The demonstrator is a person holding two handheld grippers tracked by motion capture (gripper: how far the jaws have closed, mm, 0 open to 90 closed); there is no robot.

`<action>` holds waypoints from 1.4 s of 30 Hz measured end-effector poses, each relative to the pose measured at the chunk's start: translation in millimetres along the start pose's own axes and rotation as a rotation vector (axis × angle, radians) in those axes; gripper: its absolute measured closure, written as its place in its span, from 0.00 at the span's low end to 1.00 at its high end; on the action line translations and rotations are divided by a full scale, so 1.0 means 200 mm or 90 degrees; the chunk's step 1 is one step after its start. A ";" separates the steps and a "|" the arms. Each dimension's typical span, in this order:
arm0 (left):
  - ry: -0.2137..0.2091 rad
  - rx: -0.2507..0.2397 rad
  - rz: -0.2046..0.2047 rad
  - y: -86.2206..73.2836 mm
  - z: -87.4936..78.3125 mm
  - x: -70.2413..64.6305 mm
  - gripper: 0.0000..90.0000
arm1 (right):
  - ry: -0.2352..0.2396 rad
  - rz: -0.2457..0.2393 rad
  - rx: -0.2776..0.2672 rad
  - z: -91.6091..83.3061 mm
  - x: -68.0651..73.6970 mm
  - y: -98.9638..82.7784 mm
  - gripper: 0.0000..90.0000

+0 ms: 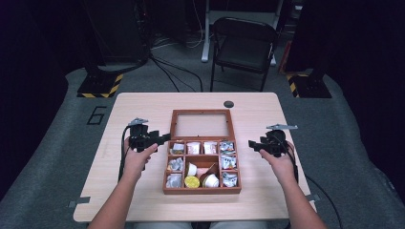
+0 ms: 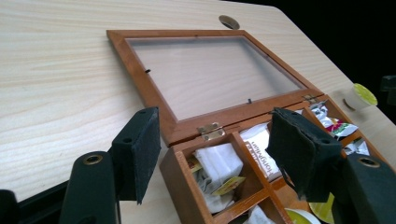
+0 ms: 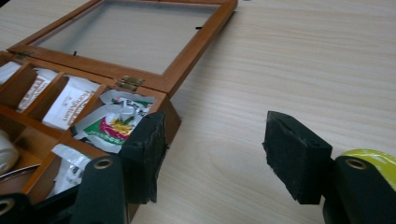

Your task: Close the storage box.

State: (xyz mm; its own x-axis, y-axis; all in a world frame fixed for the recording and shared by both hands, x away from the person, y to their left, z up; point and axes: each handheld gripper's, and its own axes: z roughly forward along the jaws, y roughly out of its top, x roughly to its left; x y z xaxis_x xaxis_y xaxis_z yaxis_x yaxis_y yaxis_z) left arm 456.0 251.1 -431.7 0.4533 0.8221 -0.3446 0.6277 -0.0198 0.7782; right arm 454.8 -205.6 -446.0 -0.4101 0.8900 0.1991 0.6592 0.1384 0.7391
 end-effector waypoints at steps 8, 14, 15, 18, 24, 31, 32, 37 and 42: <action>-0.004 -0.001 0.015 0.04 0.01 -0.01 0.34 | 0.035 -0.004 0.000 -0.03 0.05 0.06 0.36; -0.008 -0.005 0.025 0.09 0.01 -0.02 0.36 | 0.039 -0.027 -0.015 -0.06 0.10 0.13 0.35; -0.007 -0.006 0.027 0.10 0.01 -0.03 0.37 | 0.043 -0.028 -0.014 -0.06 0.10 0.14 0.35; -0.010 -0.010 0.026 0.12 0.01 -0.02 0.37 | 0.043 -0.038 -0.013 -0.06 0.12 0.17 0.35; 0.006 -0.003 0.014 0.15 0.02 0.00 0.36 | 0.044 -0.039 -0.018 -0.05 0.13 0.20 0.35; 0.015 -0.003 0.014 0.17 0.04 0.02 0.38 | 0.029 -0.066 0.009 -0.01 0.13 0.23 0.41; 0.016 0.000 0.015 0.17 0.04 0.02 0.39 | 0.027 -0.074 0.014 0.00 0.13 0.24 0.42; 0.017 0.013 0.018 0.18 0.09 0.04 0.42 | 0.031 -0.075 0.009 0.02 0.13 0.26 0.44; 0.016 0.026 0.022 0.19 0.14 0.05 0.42 | 0.051 -0.050 -0.001 0.06 0.13 0.29 0.44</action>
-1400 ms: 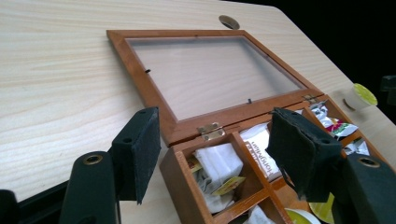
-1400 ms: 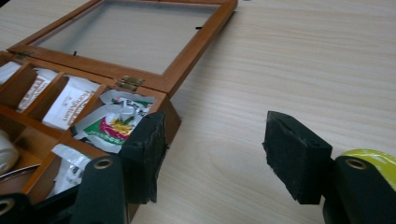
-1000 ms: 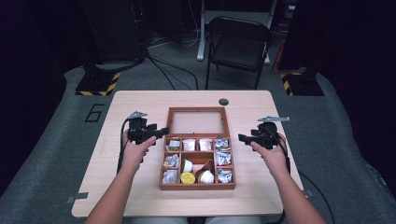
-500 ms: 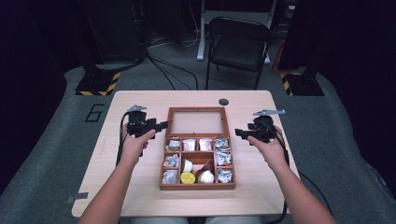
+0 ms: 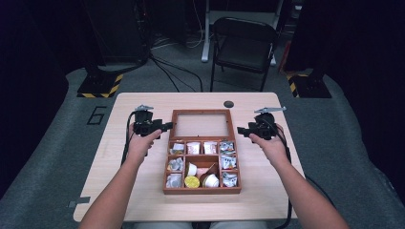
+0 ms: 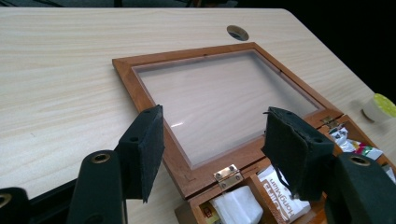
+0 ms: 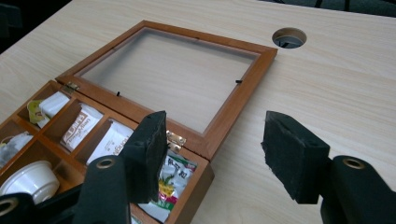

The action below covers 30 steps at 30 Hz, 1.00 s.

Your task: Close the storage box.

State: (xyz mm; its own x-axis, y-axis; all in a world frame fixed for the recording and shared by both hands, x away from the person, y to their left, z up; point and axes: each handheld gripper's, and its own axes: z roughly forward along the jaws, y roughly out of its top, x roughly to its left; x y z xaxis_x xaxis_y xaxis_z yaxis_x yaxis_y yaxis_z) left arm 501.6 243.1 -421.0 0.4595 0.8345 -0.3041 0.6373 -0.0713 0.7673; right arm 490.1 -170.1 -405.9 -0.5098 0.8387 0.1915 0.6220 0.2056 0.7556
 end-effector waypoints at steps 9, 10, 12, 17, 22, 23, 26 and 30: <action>-0.013 0.017 -0.013 -0.01 0.10 0.03 0.44 | 0.000 0.028 0.017 0.10 -0.03 0.00 0.44; -0.011 0.019 -0.014 -0.01 0.12 0.03 0.45 | -0.001 0.033 0.021 0.11 -0.03 0.00 0.45; -0.013 0.026 -0.016 -0.01 0.14 0.04 0.45 | 0.001 0.033 0.024 0.13 -0.04 0.00 0.45; -0.010 0.026 -0.017 -0.02 0.17 0.05 0.47 | 0.002 0.038 0.032 0.20 -0.05 0.00 0.46; -0.013 0.028 -0.018 -0.03 0.19 0.06 0.48 | 0.002 0.036 0.039 0.25 -0.05 0.00 0.46; -0.011 0.026 -0.019 -0.03 0.19 0.06 0.48 | 0.003 0.044 0.042 0.26 -0.05 0.01 0.46; -0.011 0.026 -0.024 -0.03 0.19 0.06 0.48 | 0.006 0.047 0.042 0.27 -0.05 0.01 0.46; -0.009 0.026 -0.037 -0.03 0.20 0.06 0.45 | 0.011 0.050 0.043 0.29 -0.04 0.02 0.47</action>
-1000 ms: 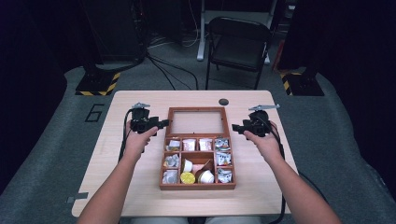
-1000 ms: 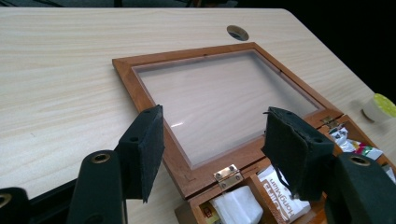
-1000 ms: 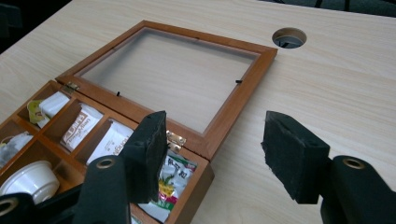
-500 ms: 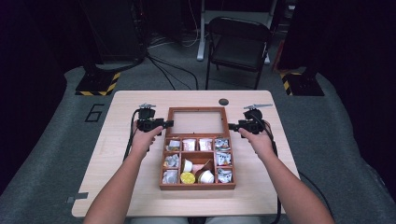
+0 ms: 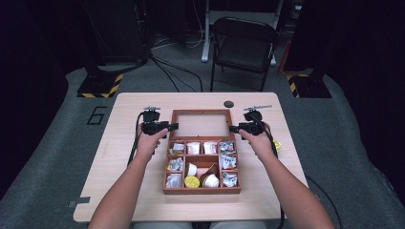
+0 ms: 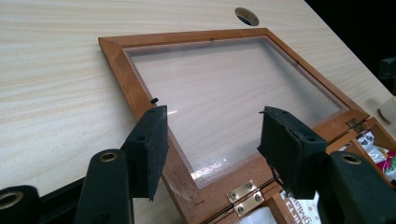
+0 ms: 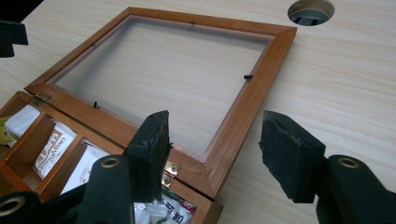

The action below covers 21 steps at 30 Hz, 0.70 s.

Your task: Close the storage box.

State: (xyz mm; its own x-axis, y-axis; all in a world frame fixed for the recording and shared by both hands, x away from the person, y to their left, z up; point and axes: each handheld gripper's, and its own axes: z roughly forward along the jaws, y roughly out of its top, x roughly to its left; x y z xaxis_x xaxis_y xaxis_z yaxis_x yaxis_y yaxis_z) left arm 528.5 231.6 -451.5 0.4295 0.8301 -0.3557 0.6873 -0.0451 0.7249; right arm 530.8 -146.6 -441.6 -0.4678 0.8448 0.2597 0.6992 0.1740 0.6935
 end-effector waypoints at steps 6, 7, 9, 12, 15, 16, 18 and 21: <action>0.000 0.001 -0.010 0.00 0.01 0.00 0.45 | -0.005 0.002 0.003 0.02 -0.01 0.00 0.47; 0.000 0.002 -0.011 0.00 0.01 0.00 0.45 | -0.003 0.003 0.003 0.02 -0.01 0.00 0.47; -0.002 0.001 -0.006 -0.01 0.02 0.01 0.45 | -0.006 -0.003 0.005 0.03 -0.02 0.00 0.47; -0.005 0.000 -0.001 -0.02 0.02 0.01 0.47 | -0.005 0.001 0.005 0.04 -0.02 0.00 0.47; 0.000 0.004 0.004 -0.02 0.03 0.02 0.48 | -0.008 0.001 0.006 0.05 -0.03 0.00 0.47; 0.002 0.004 0.002 -0.02 0.04 0.03 0.48 | -0.007 0.000 0.009 0.05 -0.03 0.00 0.47; 0.001 0.000 -0.004 -0.03 0.04 0.04 0.47 | -0.007 -0.004 0.005 0.06 -0.03 0.00 0.47; 0.001 -0.002 -0.015 -0.04 0.04 0.05 0.47 | -0.005 0.000 0.011 0.07 -0.03 -0.01 0.47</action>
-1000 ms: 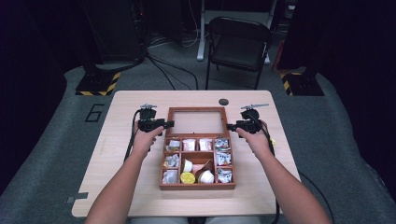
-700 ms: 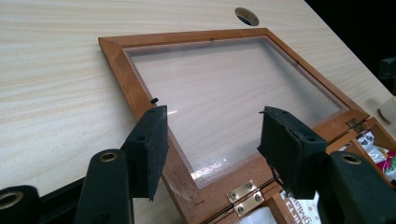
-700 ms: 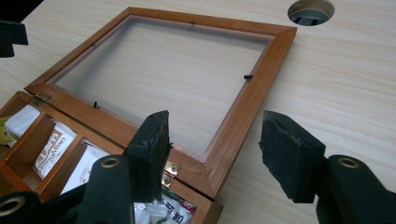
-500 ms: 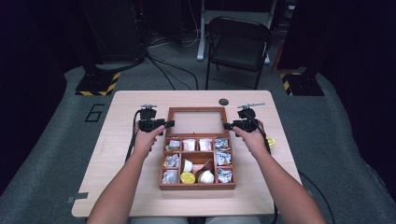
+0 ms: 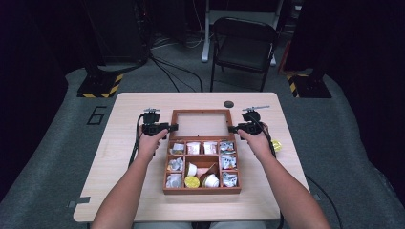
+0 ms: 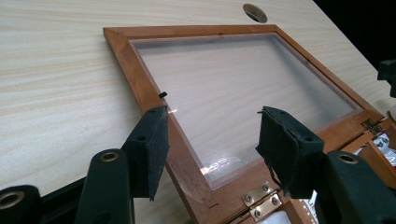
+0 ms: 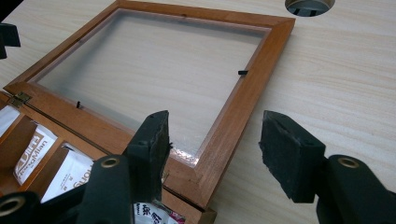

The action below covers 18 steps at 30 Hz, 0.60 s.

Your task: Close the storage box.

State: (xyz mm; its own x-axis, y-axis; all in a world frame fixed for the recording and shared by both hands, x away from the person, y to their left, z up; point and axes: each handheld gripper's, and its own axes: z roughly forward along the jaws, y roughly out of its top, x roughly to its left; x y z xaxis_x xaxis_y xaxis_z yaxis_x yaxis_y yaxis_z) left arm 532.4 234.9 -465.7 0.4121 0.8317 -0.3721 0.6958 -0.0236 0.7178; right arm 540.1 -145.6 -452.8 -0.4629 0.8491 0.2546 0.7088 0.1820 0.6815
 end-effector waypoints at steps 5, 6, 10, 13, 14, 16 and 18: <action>0.006 0.013 -0.005 -0.01 0.01 0.01 0.47 | 0.002 0.003 0.004 0.01 0.01 0.00 0.47; 0.005 0.012 -0.005 -0.01 0.01 0.01 0.47 | 0.001 0.003 0.002 0.02 0.01 0.00 0.47; 0.002 0.014 -0.005 -0.01 0.02 0.01 0.46 | 0.004 0.004 0.003 0.03 0.02 -0.01 0.46; -0.002 0.024 -0.014 -0.02 0.03 0.01 0.46 | 0.005 0.004 0.011 0.04 0.02 -0.01 0.46; 0.000 0.026 -0.013 -0.02 0.03 0.02 0.46 | 0.005 0.005 0.011 0.04 0.02 -0.01 0.46; 0.000 0.033 -0.018 -0.02 0.04 0.02 0.46 | 0.006 0.011 0.015 0.05 0.03 -0.01 0.46; 0.000 0.038 -0.019 -0.03 0.04 0.02 0.46 | 0.006 0.011 0.017 0.05 0.02 -0.01 0.46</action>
State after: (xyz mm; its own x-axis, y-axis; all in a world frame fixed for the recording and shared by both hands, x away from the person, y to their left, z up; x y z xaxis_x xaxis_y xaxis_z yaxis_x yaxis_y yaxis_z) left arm 535.2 233.2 -475.5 0.3907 0.8329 -0.3919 0.7411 -0.0322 0.6706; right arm 541.3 -137.6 -460.1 -0.4552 0.8478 0.2721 0.7307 0.1811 0.6583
